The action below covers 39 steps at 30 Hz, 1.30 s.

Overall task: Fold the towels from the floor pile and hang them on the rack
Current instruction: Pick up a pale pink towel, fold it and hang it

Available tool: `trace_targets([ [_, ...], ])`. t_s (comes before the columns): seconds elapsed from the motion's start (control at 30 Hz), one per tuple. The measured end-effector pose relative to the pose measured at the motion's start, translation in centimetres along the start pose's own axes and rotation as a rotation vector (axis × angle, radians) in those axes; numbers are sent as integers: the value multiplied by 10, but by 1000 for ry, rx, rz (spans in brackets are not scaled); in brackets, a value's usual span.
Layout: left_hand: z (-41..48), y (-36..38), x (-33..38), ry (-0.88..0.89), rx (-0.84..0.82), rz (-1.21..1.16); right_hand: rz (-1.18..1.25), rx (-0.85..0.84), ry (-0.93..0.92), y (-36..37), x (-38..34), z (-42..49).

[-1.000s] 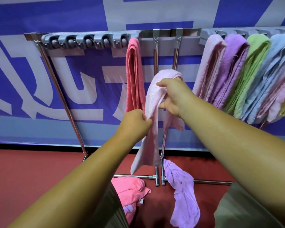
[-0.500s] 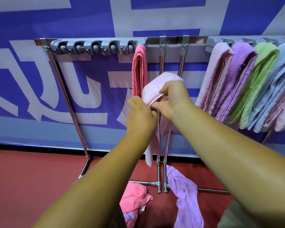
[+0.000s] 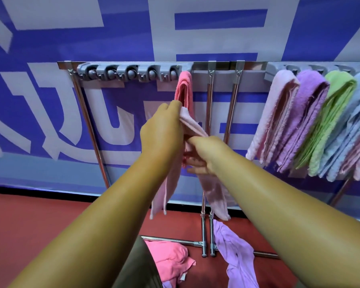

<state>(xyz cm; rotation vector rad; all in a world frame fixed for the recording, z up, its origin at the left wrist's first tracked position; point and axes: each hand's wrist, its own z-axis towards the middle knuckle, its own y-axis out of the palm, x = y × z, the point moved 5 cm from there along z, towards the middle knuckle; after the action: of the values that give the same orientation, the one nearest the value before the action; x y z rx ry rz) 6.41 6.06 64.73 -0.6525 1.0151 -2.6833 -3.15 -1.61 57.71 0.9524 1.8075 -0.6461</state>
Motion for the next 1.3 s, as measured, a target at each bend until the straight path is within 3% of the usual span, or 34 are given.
trace_targets([
  [0.13, 3, -12, -5, 81, -5, 82, -583, 226, 29, -5, -18, 2],
  [0.23, 8, -22, -18, 78, 18, 101, -982, 418, -204, -7, -39, 5],
  [0.37, 19, -33, -36, 61, 32, 132, -941, 322, -616, 19, -60, 5],
  [0.53, 38, -36, -58, 48, 52, 146, -871, 259, -836, 54, -87, -1],
  [0.83, 93, -36, -112, -54, 73, 208, -1128, 384, -876, 79, -146, 12],
  [0.93, 119, -38, -117, -82, 67, 217, -1144, 471, -916, 81, -166, 11],
  [1.3, 194, -24, -99, -42, 24, 267, -1063, 546, -836, 69, -224, 39],
])
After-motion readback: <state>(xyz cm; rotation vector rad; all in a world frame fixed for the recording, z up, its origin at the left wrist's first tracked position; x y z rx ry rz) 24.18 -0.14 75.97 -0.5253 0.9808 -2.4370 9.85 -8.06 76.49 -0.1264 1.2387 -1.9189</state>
